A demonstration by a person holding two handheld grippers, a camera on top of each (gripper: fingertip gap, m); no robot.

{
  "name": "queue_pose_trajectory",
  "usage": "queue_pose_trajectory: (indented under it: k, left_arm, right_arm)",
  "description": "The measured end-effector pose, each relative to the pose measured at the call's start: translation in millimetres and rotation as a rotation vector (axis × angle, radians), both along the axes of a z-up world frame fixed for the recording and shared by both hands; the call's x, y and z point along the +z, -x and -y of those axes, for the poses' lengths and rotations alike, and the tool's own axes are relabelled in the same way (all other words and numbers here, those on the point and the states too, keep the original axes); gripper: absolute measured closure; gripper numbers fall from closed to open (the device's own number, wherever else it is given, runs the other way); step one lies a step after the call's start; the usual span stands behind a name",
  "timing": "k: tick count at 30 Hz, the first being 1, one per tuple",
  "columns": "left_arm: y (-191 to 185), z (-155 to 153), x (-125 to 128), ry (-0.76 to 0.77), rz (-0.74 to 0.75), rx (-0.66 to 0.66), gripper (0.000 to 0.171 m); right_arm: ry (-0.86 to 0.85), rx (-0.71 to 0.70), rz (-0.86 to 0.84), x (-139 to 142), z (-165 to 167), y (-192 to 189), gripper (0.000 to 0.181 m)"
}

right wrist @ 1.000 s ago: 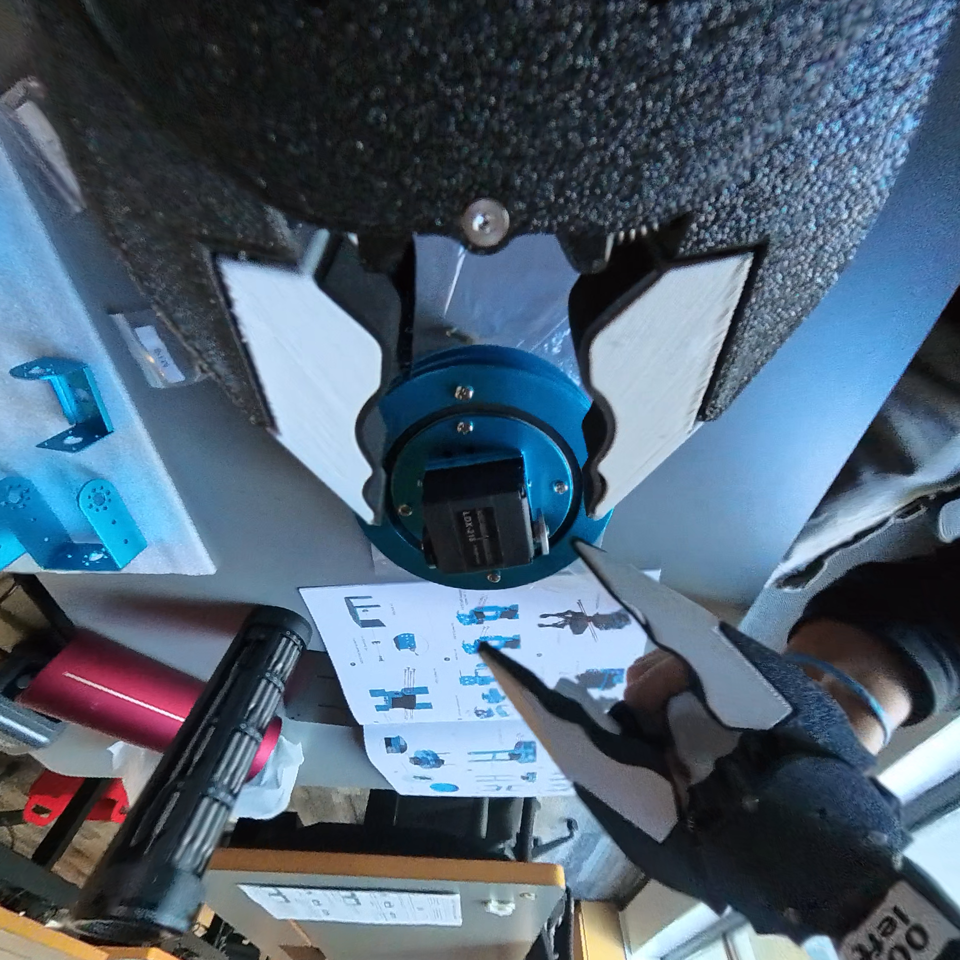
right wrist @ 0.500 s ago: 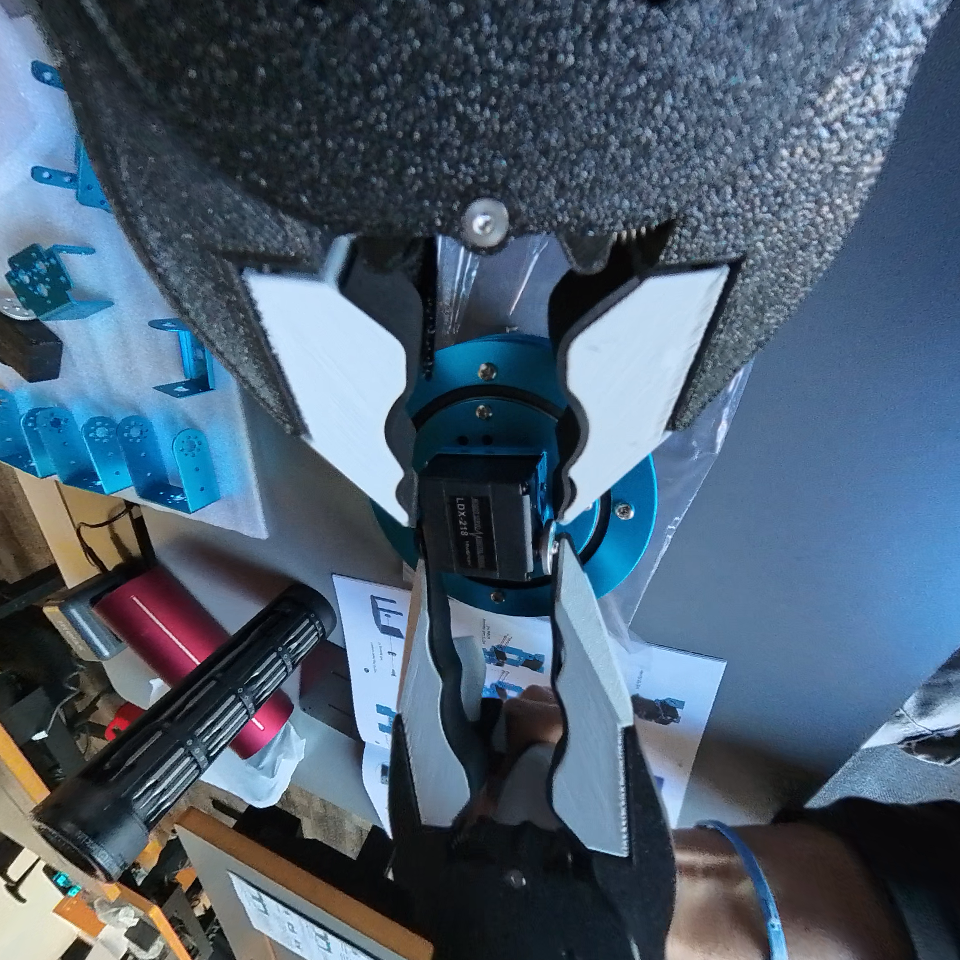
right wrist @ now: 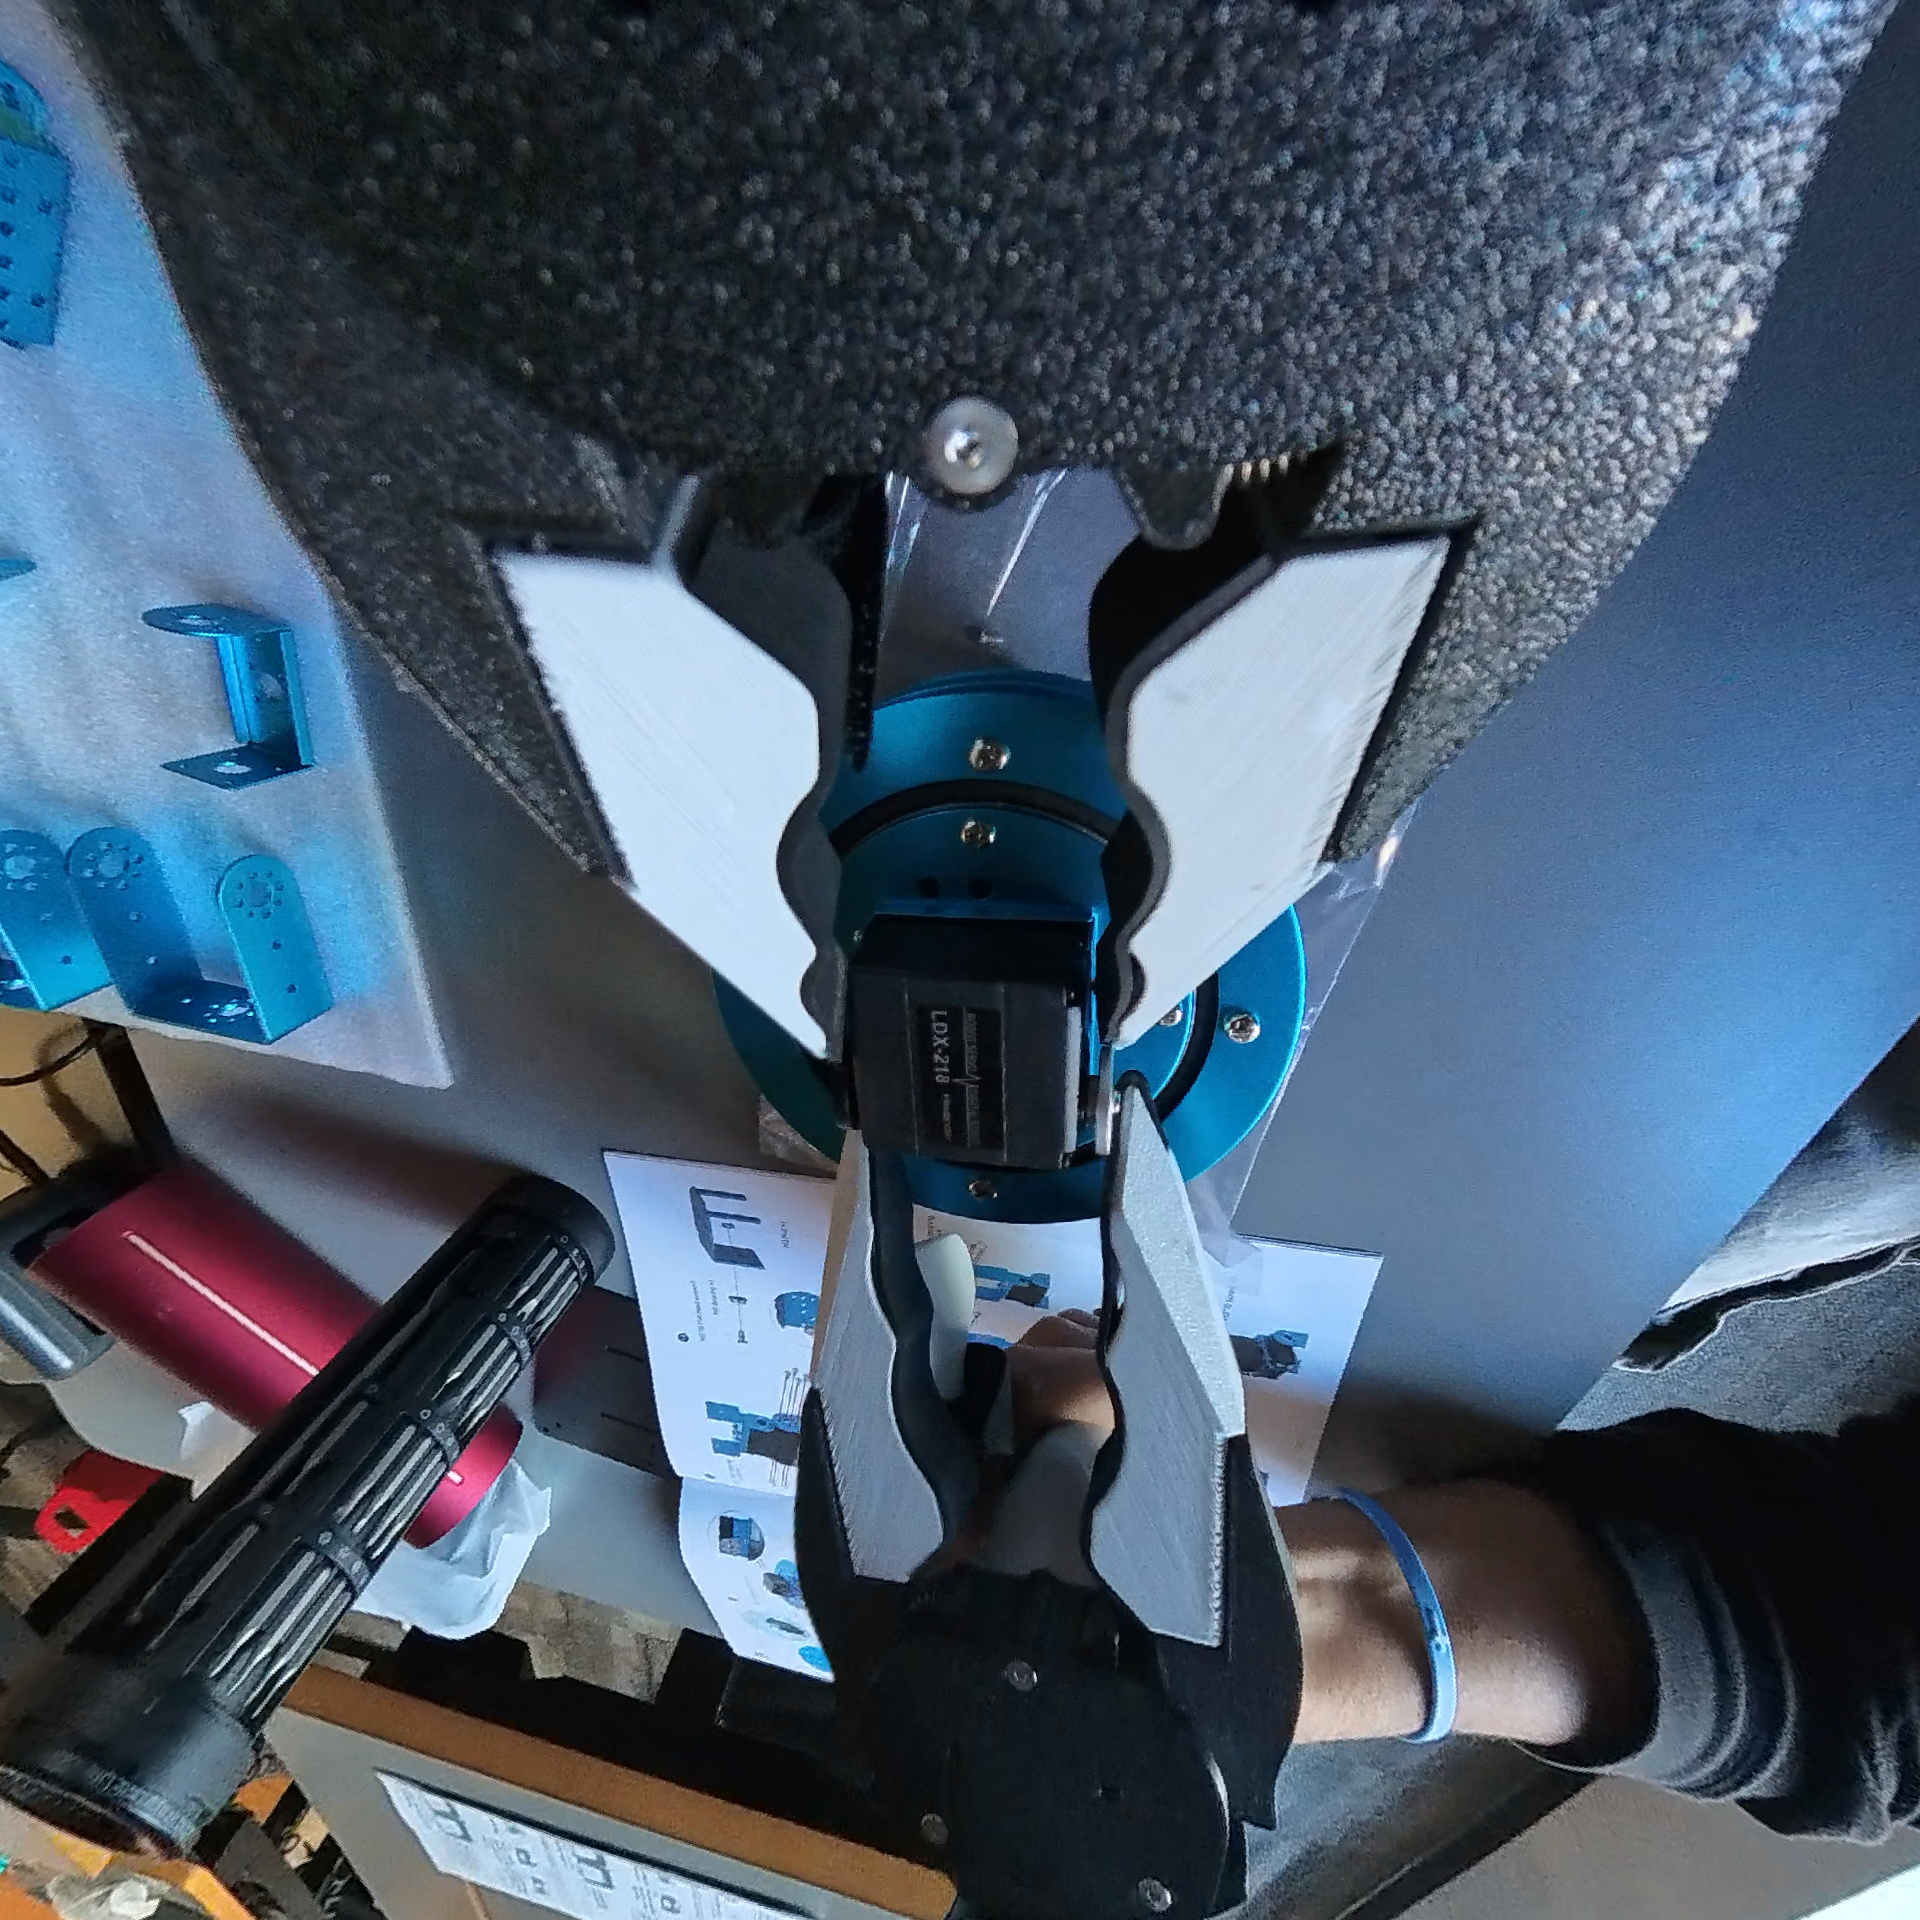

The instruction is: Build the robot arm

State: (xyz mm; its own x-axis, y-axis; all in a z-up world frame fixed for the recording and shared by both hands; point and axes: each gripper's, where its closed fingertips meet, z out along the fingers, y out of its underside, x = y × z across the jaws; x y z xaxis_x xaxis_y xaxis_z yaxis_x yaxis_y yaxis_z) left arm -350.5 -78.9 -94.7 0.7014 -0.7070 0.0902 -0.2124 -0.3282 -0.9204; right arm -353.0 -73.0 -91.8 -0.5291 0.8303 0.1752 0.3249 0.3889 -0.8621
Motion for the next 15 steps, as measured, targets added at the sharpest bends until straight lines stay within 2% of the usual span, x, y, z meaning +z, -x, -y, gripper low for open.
queue_pose_trajectory:
  k: [6, 11, 15]
  left_arm:
    - [0.3, 0.7, -1.0, -0.012, 0.011, 0.015, 0.121]
    - [17.8, 5.3, 12.9, -0.04, 0.108, 0.041, 0.12]
    - [12.7, 4.4, 5.0, -0.029, 0.089, 0.033, 0.106]
  right_arm:
    - [0.154, 0.031, 0.06, -1.7, -1.8, -1.3, 0.136]
    - [0.165, 0.04, 0.082, -2.7, -2.5, -3.1, 0.136]
    - [0.176, 0.05, 0.098, -2.4, -2.3, -4.6, 0.136]
